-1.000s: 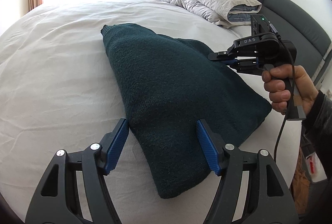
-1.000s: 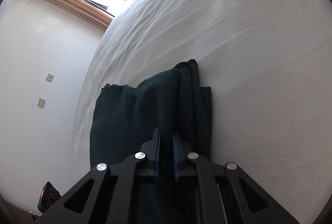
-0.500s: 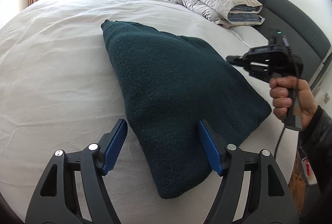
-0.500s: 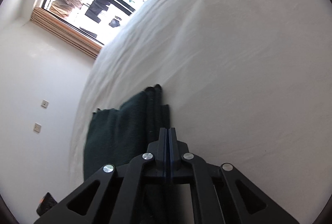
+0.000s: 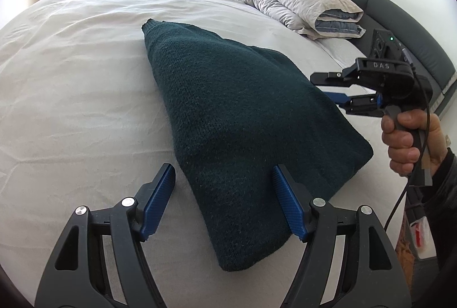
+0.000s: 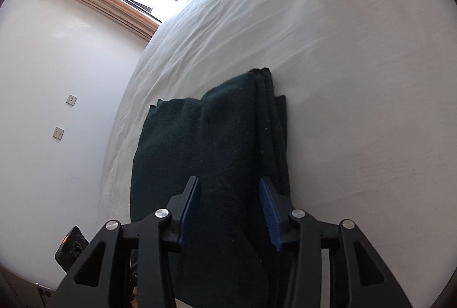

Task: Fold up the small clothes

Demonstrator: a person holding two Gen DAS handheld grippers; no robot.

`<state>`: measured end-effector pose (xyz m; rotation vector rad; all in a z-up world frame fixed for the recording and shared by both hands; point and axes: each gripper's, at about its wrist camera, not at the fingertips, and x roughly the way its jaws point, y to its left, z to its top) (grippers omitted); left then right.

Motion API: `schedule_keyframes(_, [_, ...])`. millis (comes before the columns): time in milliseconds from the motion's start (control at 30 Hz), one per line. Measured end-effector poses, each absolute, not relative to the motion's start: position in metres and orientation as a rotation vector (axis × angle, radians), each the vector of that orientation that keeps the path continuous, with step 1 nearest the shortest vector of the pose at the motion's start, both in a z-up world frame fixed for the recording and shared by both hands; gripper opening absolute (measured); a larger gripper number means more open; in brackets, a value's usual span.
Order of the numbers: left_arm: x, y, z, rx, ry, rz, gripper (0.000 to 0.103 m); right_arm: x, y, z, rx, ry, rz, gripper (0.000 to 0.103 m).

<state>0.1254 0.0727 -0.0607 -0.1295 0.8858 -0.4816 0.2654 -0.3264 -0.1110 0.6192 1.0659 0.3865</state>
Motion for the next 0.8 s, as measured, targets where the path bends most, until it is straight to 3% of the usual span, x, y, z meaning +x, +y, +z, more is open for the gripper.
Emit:
schedule_keyframes(100, [0.127, 0.073, -0.063, -0.134, 0.891, -0.481, 0.07, 0.265, -0.324, -0.115, 0.634, 1.073, 0.43, 0.041])
schedule_keyframes(200, [0.128, 0.073, -0.064, -0.134, 0.893, -0.48, 0.07, 0.266, -0.321, -0.115, 0.619, 1.074, 0.43, 0.014])
schedule_keyframes(233, [0.129, 0.073, -0.064, -0.136, 0.894, -0.481, 0.07, 0.266, -0.321, -0.115, 0.609, 1.066, 0.415, 0.012])
schedule_keyframes(467, [0.129, 0.074, -0.065, -0.134, 0.895, -0.485, 0.071, 0.25, -0.325, -0.106, 0.551, 0.997, 0.314, 0.009])
schedule_keyframes(800, [0.135, 0.076, -0.065, -0.135, 0.895, -0.501, 0.073, 0.241, -0.345, -0.138, 0.666, 0.954, 0.281, 0.008])
